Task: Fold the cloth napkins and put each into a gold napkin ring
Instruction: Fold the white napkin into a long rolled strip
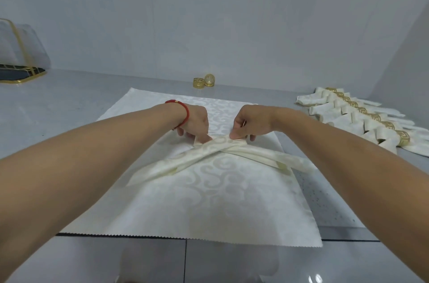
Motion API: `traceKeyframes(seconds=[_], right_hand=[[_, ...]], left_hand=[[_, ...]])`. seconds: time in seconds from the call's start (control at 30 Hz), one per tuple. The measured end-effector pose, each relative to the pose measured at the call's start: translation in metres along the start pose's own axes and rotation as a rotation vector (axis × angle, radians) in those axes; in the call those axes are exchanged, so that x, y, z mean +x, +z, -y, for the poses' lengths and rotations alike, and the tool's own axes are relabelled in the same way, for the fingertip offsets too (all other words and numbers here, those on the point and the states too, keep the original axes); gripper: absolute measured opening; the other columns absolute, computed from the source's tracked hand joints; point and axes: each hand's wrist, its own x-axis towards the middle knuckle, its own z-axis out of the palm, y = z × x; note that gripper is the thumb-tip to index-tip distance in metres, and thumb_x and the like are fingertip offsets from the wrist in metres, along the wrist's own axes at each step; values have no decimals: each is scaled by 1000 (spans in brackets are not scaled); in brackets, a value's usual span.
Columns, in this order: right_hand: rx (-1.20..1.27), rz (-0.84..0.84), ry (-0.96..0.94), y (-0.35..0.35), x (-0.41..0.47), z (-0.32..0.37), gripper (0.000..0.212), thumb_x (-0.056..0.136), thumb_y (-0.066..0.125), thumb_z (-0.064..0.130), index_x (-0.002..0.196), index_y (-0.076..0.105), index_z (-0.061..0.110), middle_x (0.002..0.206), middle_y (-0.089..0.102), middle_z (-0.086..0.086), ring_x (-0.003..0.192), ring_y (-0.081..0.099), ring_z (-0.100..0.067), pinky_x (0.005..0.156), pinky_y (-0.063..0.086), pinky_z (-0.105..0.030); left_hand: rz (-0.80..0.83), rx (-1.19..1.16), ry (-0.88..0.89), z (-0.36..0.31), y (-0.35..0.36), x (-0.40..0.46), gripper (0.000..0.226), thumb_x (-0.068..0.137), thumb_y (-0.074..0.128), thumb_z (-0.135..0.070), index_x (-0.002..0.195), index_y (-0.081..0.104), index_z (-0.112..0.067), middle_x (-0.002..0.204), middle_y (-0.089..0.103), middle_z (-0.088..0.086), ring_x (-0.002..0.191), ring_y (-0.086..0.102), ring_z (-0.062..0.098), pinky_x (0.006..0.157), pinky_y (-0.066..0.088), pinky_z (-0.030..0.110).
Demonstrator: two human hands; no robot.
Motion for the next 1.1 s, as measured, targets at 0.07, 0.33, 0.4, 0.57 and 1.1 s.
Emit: traceKeyframes(seconds=[0.07, 0.33, 0.4, 0.57, 1.1], right_hand=[[-8, -16, 0, 4, 2, -3, 32, 93, 72, 45, 94, 76, 14, 97, 77, -2, 68, 73, -9, 82, 55, -26], [33, -102, -30, 17, 4, -8, 28, 92, 74, 40, 92, 75, 13, 88, 76, -2, 80, 71, -21, 78, 57, -31], [-3, -200, -102, 20, -1, -4, 17, 91, 75, 32, 95, 73, 16, 88, 72, 5, 85, 66, -17, 80, 54, -28], [-58, -368, -383, 38, -16, -1, 28, 84, 77, 37, 108, 66, 26, 105, 67, 8, 96, 60, -14, 84, 49, -29], [49, -332, -330, 29, 12, -9, 17, 83, 83, 19, 96, 79, 28, 90, 76, 10, 92, 69, -12, 87, 55, -34]], left_hand=[[4, -37, 24, 3, 0, 0, 21, 80, 75, -41, 69, 69, -24, 78, 64, 2, 74, 59, 22, 79, 58, 38], [-81, -126, 88, -4, 6, -4, 35, 78, 76, -57, 95, 75, -27, 99, 72, -5, 91, 69, 20, 88, 59, 41], [-100, -39, 90, -9, 10, 1, 29, 76, 79, -52, 91, 73, -28, 96, 72, -4, 92, 68, 20, 89, 58, 46], [-96, -48, 76, -9, 7, 1, 21, 77, 81, -44, 84, 70, -28, 83, 67, -8, 79, 63, 16, 91, 57, 50], [-454, 84, 222, -17, 20, -4, 26, 70, 83, -41, 87, 70, -25, 87, 64, -8, 91, 57, 13, 81, 54, 32]])
